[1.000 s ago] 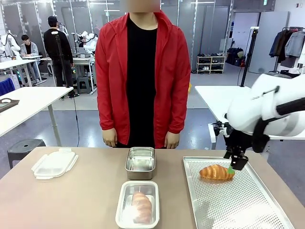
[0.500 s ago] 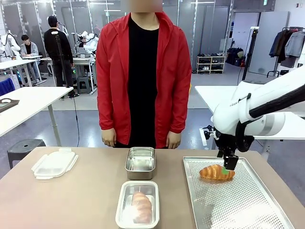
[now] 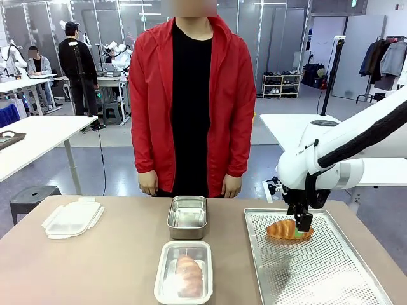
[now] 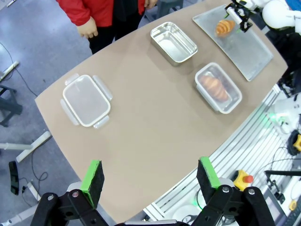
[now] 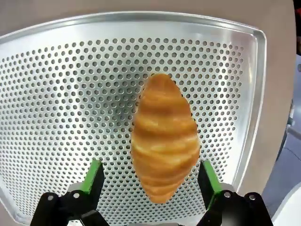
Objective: Place the bread into the airtight container.
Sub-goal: Pick up a Butter Roll and place it into an empty Airtight Container.
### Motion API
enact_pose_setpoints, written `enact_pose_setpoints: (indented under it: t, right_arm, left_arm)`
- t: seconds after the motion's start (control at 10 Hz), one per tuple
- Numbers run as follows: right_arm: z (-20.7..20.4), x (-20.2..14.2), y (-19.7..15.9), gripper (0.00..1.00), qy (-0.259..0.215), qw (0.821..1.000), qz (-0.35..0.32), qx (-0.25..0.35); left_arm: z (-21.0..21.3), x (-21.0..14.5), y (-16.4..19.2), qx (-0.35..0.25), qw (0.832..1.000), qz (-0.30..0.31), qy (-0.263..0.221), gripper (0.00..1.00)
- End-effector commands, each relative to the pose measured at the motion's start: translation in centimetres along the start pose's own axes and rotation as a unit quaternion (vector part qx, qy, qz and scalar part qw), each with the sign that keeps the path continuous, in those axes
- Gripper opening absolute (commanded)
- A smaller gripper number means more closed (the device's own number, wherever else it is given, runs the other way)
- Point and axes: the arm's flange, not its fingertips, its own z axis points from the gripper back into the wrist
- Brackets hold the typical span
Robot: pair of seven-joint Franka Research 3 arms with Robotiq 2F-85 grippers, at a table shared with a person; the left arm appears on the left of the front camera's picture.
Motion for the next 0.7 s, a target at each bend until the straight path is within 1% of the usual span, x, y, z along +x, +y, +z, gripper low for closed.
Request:
enact_pose_setpoints:
  t: [0.0,0.4,0.6]
  right_arm:
    - [-0.9,0.2,-1.1,1.00,0.001,1.000,-0.002,-0.013]
    - [-2.7,0.1,-2.3,1.00,0.007,1.000,0.003,-0.007]
    - [-3.3,-0.1,-2.7,1.00,0.004,1.000,-0.006,-0.002]
  left_arm:
    - [0.1,0.0,0.0,-0.001,1.000,-0.003,0.000,1.00]
    - [0.1,0.0,0.0,-0.001,1.000,-0.003,0.000,1.00]
    - [0.1,0.0,0.0,-0.001,1.000,-0.003,0.000,1.00]
